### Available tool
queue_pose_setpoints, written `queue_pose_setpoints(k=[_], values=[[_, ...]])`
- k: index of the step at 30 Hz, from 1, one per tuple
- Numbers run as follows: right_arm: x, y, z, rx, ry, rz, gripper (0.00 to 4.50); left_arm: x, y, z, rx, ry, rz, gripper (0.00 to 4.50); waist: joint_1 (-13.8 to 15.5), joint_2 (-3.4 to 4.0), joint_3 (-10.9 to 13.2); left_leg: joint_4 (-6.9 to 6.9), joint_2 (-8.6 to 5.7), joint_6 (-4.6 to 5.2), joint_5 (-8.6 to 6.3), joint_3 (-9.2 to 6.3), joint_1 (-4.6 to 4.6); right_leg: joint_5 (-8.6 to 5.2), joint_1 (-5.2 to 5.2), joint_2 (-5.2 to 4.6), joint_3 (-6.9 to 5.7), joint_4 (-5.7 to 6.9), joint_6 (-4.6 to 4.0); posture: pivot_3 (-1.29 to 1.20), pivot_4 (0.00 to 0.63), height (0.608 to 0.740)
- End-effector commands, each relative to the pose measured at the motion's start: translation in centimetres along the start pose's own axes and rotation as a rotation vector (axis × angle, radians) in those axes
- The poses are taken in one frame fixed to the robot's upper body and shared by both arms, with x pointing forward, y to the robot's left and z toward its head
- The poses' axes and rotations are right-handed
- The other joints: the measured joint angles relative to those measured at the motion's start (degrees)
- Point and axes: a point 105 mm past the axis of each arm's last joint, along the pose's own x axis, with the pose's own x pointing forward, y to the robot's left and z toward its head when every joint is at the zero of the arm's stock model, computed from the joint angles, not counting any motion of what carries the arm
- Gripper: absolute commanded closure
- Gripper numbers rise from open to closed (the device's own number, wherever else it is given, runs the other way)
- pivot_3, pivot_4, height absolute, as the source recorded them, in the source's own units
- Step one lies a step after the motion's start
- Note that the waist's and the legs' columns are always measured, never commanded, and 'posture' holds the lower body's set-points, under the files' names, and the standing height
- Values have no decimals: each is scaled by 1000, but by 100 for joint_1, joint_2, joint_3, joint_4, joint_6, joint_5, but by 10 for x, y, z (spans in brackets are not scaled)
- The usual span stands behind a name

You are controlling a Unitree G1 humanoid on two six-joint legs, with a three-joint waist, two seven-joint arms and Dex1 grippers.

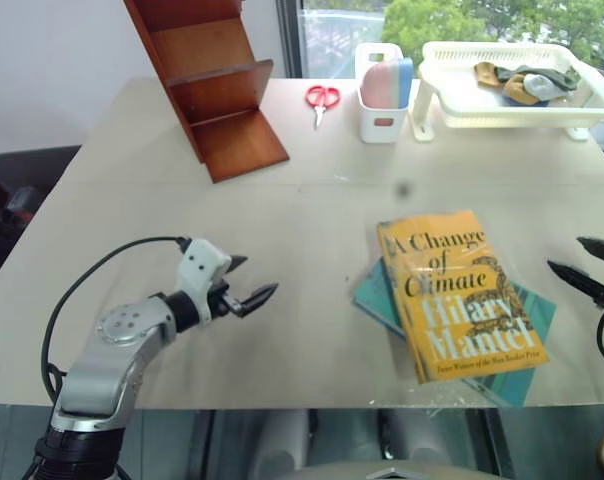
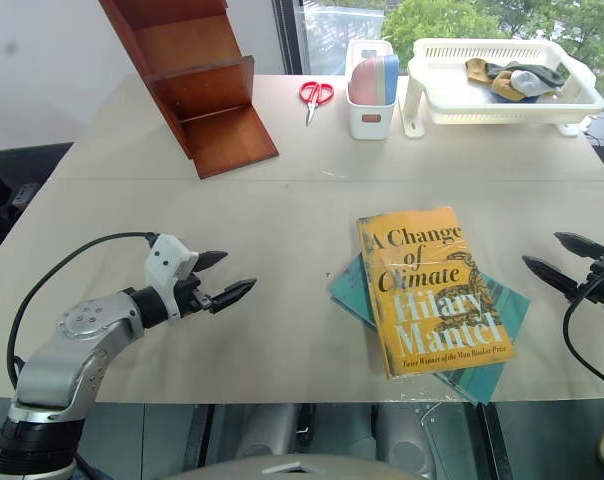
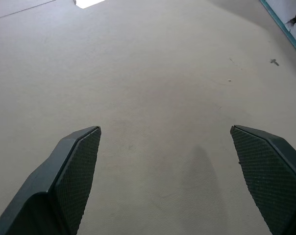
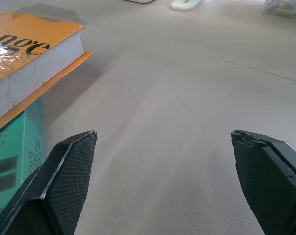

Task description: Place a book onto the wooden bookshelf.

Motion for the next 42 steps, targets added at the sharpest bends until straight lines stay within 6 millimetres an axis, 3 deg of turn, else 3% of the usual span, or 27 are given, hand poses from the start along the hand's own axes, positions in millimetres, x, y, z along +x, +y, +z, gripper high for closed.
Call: queue_pose_setpoints(k=[1,12,26,32,36,42], values=[[-2,-6,11,-44,-25,-3,0,-8,1,14,29,-40,4,59,-3,0,0,0,0,0,0,0,0,0,0,0,0,0,0,0,150,740],[9,1,1,-56,6,62,0,-13,1,15,24,-43,5,59,-2,-1,0,0,0,0,0,3,1,0,0,0,3,-1,0,0,150,740],[6,2,2,-76,-6,49,0,-8,3,22,65,-44,-39,59,-1,-1,0,-1,1,0,0,2,1,0,0,1,2,-1,0,0,150,740],[-7,-1,1,-95,11,31,0,-19,-5,51,67,-110,-211,59,-1,-1,1,-1,1,0,0,3,0,0,0,1,2,-2,0,0,150,740],[-17,-2,-5,-132,74,28,0,-39,-13,83,60,-169,-427,59,-8,-2,2,-1,3,-1,0,3,1,0,-1,3,0,0,-1,0,150,740],[-29,0,-11,-167,136,46,0,-67,-12,106,91,-123,-581,59,-25,0,4,-5,3,0,0,7,1,-1,-3,6,3,-2,-1,0,150,740]])
